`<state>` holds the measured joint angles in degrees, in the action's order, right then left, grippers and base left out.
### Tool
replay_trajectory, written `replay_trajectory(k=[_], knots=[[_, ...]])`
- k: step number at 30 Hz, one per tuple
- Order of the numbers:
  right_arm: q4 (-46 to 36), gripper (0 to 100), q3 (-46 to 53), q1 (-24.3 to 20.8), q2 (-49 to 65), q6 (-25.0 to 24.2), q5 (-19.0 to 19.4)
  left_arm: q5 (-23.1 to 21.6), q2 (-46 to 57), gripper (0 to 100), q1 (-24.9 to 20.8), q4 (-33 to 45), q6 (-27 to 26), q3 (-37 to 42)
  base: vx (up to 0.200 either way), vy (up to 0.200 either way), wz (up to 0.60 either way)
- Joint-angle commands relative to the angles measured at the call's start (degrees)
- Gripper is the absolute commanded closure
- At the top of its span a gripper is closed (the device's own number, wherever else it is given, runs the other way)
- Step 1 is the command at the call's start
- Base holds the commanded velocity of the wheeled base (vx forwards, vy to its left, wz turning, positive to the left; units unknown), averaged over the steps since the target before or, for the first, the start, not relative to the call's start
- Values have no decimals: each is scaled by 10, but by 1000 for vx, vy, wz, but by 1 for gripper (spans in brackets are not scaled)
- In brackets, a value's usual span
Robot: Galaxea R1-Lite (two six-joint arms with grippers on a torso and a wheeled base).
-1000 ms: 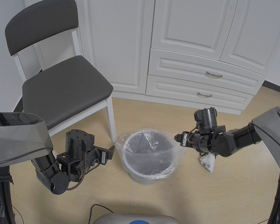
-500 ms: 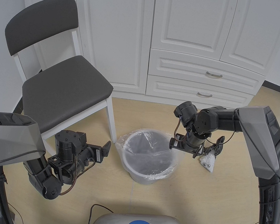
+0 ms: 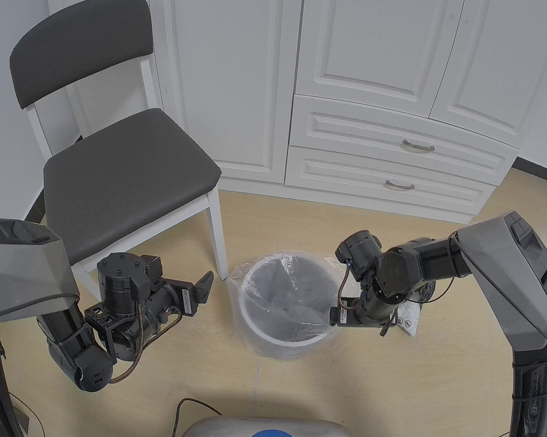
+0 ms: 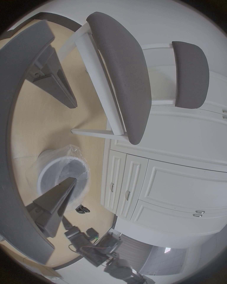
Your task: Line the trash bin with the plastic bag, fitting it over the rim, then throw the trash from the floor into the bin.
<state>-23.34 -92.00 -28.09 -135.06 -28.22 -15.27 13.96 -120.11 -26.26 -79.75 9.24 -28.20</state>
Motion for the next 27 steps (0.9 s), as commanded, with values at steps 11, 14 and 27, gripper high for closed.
replay_trajectory(k=[11, 14, 27], knots=[[265, 0, 329, -9, 228, 196, 0, 0, 35, 0, -4, -3, 1, 12, 0, 0, 0], [269, 0, 321, -7, 241, 179, 1, 0, 35, 0, -4, -3, 0, 12, 0, 0, 0], [313, 0, 350, -26, 203, 181, -10, 1, 40, 0, -5, -3, 0, 13, 0, 0, 0]])
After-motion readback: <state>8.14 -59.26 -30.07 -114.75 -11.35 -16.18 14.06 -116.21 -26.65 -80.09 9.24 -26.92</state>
